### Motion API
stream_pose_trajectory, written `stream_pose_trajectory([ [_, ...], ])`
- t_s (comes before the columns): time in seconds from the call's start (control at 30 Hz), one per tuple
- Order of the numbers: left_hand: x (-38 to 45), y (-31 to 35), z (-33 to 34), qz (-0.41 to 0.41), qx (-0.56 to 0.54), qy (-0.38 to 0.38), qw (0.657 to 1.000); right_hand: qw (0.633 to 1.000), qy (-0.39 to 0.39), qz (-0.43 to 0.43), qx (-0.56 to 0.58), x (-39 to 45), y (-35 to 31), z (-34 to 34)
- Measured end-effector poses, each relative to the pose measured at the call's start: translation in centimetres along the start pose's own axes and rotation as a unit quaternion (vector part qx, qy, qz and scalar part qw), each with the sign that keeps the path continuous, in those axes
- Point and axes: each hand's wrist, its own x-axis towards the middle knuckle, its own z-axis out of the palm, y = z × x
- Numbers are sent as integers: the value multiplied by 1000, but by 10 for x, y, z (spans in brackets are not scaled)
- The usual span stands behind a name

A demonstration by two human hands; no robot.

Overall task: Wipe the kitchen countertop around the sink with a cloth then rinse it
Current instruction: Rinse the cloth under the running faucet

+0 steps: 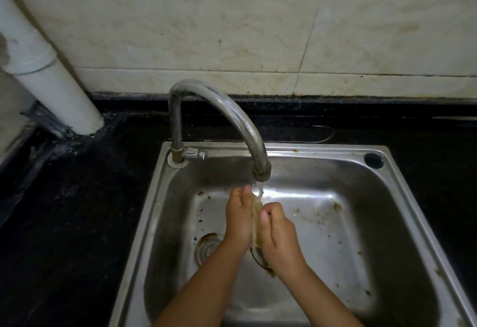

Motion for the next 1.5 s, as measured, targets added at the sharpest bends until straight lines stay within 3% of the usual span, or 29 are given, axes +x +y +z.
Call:
stream_pose_trajectory([
  [0.1, 1, 4, 11, -45, -74, -22, 996, 998, 25, 52, -13, 18, 4, -1],
  [0.2, -4, 5, 15, -50, -67, -14, 996, 990, 0, 144, -5, 44, 8, -12],
  [0.33, 9, 10, 4, -75, -100, 33, 992, 987, -49, 74, -136, 45, -3, -11],
  [0.43, 18, 13, 0, -87, -102, 58, 989, 987, -70, 28, -145, 24, -17, 1],
  [0.6, 5, 11, 9, -119, -163, 30, 979, 987, -24, 149, -46, 46, -5, -6],
  [0.73, 1, 9, 2, -153, -248, -11, 956, 993, -32, 102, -59, 52, 8, -7],
  [0.9, 2, 6, -6, -132, -186, 5, 974, 995, 42, 82, 45, 34, 12, -21],
  [0.97, 4, 4, -5, -144, -184, 3, 972, 997, 31, 46, 60, 23, 4, -21],
  [1.1, 8, 8, 7, -168, -216, 9, 962, 998, -38, 6, -52, 5, -5, -6],
  [1.3, -9, 8, 14, -228, -243, -30, 942, 977, -68, 59, -192, 47, 26, -16],
  [1.37, -7, 3, 6, -222, -233, -20, 947, 986, -61, 64, -140, 44, 27, -15],
  [1.5, -5, -3, -8, -178, -220, -7, 959, 990, 28, 118, 67, 24, 22, -16],
])
